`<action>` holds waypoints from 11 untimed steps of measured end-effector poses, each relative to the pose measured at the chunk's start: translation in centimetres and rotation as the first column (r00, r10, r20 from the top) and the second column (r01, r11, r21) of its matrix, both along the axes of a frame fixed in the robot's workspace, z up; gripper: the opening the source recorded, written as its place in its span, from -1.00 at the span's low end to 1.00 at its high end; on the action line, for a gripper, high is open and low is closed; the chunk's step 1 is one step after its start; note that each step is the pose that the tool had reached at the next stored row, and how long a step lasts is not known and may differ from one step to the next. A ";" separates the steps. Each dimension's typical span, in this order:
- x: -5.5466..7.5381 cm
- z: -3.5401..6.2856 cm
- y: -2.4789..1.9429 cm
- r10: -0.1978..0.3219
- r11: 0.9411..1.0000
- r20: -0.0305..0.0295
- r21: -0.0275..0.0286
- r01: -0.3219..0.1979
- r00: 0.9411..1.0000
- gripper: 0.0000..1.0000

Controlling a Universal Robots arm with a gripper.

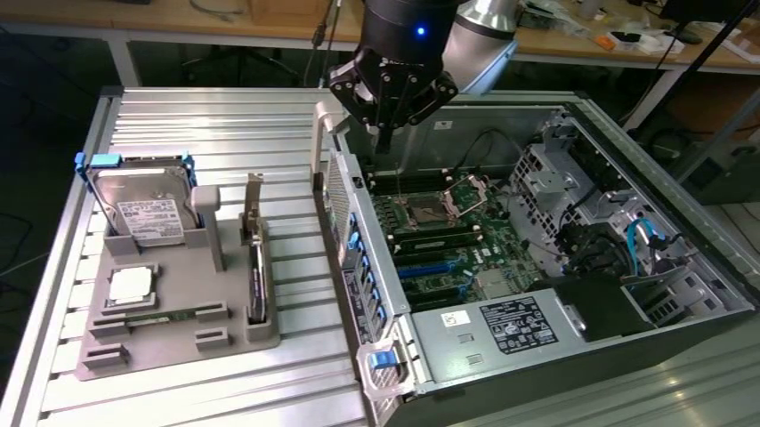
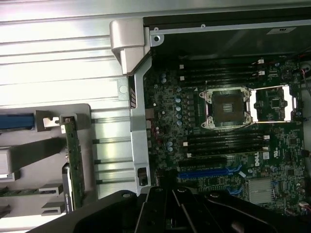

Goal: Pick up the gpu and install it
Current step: 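Reach for the gpu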

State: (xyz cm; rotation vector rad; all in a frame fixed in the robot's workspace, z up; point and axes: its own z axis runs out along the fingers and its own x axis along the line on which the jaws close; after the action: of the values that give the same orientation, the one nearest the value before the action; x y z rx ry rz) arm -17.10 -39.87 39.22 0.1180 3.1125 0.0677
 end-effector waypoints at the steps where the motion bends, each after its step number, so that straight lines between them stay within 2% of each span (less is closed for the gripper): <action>1: -0.1 0.00 0.00 0.000 1.000 0.000 0.000 0.000 1.000 -0.79; 11: -0.6 0.00 0.00 0.000 1.000 0.000 0.000 0.000 1.000 -0.79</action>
State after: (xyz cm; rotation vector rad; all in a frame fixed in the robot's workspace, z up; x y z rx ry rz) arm -17.68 -39.87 39.22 0.1179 3.1126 0.0676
